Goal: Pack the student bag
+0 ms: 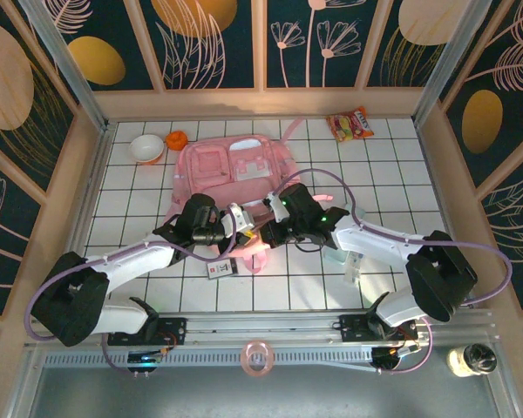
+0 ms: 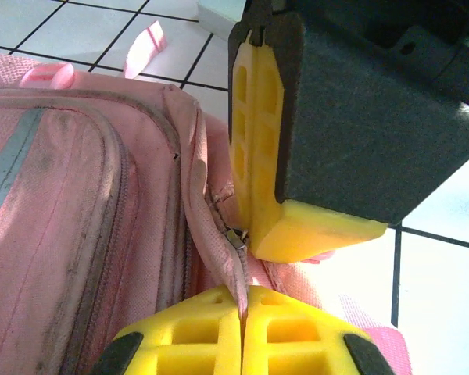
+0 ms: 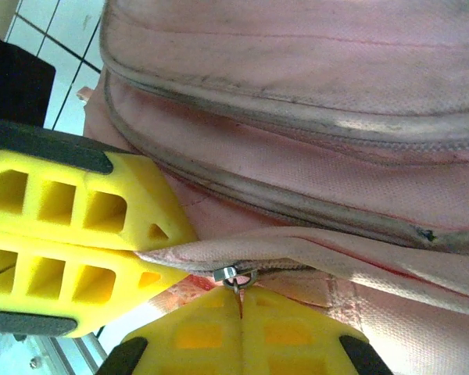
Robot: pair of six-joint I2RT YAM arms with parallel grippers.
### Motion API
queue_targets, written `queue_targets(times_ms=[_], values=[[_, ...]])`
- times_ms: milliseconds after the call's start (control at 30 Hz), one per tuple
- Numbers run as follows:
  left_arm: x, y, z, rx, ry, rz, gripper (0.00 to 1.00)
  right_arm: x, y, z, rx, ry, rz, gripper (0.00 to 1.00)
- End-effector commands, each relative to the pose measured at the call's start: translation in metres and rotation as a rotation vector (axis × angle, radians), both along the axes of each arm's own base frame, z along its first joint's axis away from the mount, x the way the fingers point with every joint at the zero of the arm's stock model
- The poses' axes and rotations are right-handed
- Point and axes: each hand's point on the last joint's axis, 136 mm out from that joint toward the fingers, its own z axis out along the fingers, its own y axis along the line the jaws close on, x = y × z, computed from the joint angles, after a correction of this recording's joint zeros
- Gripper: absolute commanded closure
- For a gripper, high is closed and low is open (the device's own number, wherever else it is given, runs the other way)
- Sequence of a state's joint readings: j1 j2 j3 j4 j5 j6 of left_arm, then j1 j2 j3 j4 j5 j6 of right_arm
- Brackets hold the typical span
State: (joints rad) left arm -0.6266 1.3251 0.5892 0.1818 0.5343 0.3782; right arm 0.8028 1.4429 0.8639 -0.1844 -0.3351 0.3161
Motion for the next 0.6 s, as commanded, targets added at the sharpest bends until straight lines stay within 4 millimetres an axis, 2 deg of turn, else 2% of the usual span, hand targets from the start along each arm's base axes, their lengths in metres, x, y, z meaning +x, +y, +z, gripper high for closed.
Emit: queue_targets(times_ms=[0, 300, 367, 433, 567], values=[[0.015, -0.015, 0.055, -0.130, -0.127, -0.024, 1.00, 0.016, -0.044, -0.024, -0.197, 0.006, -0.156, 1.00], [0.013, -0.011, 0.053, -0.114, -0.121, -0.022, 1.00, 0.040, -0.101, -0.026, -0.325, 0.010, -0.425, 1.00], [0.012, -0.010, 0.053, -0.110, -0.122, -0.023, 1.00, 0.043, -0.106, -0.025, -0.329, 0.012, -0.447, 1.00], [0.011, -0.009, 0.054, -0.112, -0.123, -0.022, 1.00, 0.045, -0.103, -0.024, -0.310, 0.012, -0.433, 1.00], [0.012, -0.012, 0.059, -0.134, -0.121, -0.023, 1.00, 0.033, -0.072, -0.022, -0.231, 0.035, -0.303, 1.00]])
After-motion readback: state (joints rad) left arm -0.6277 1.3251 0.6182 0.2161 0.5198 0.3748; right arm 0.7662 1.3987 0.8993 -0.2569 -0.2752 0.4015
